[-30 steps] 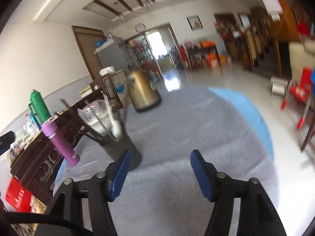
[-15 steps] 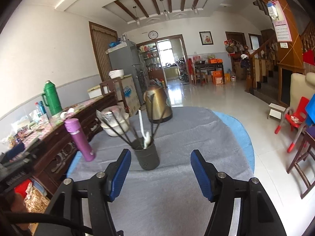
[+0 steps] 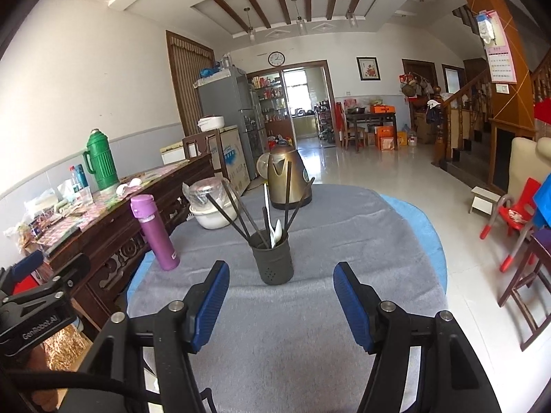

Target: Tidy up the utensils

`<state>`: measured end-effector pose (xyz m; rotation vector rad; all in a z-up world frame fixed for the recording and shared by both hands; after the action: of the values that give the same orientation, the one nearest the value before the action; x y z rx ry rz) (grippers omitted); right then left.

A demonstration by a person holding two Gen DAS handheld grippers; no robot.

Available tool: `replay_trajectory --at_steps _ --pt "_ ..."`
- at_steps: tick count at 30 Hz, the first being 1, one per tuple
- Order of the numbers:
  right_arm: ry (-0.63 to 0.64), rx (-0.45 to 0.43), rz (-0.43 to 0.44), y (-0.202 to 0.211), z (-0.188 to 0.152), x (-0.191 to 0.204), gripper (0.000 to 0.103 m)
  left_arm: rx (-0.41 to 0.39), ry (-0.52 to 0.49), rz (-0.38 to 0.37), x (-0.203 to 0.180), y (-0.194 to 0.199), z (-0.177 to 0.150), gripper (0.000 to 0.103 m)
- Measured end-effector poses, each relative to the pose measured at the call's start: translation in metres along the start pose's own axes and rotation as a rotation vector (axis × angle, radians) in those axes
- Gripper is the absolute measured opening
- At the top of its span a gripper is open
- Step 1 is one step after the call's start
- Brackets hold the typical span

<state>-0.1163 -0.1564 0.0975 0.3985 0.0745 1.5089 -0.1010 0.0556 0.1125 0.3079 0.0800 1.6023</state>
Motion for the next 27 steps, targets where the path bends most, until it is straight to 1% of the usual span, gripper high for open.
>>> replay_trajectory --at_steps 5,10,13,16,22,27 --pt "0.007 0.032 0.01 -0.008 -0.006 0.008 0.067 -0.015 -0.003 0.001 0.004 0.003 0.001 0.1" --pt "0.03 0.031 0.005 -0.012 -0.009 0.013 0.067 -0.015 0.005 0.006 0.007 -0.001 -0.001 0.1" --pt "0.044 0.029 -0.002 -0.017 -0.006 0.014 0.067 -0.01 -0.006 0.009 0.007 -0.007 0.0 0.1" --pt "0.052 0.024 -0.01 -0.023 -0.002 0.014 0.067 -0.009 0.003 0.014 0.008 -0.014 0.004 0.1" --pt "0.089 0.006 -0.034 -0.041 0.008 0.014 0.067 0.01 0.012 0.005 0.007 -0.04 0.009 0.1" --pt "0.077 0.031 -0.054 -0.072 0.008 0.005 0.067 0.019 0.031 -0.011 0.006 -0.071 0.013 0.1"
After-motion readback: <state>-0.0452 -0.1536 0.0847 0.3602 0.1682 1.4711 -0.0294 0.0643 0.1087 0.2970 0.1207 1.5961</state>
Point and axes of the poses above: each gripper's, at about its wrist camera, not at the fingertips, and y roughly against the way its jaws point, x to its left, z to its top, the point moved 1 cm from there along -y, roughly the way its jaws point, and after that the axes turned 10 degrees about -x, right-handed, at the moved point
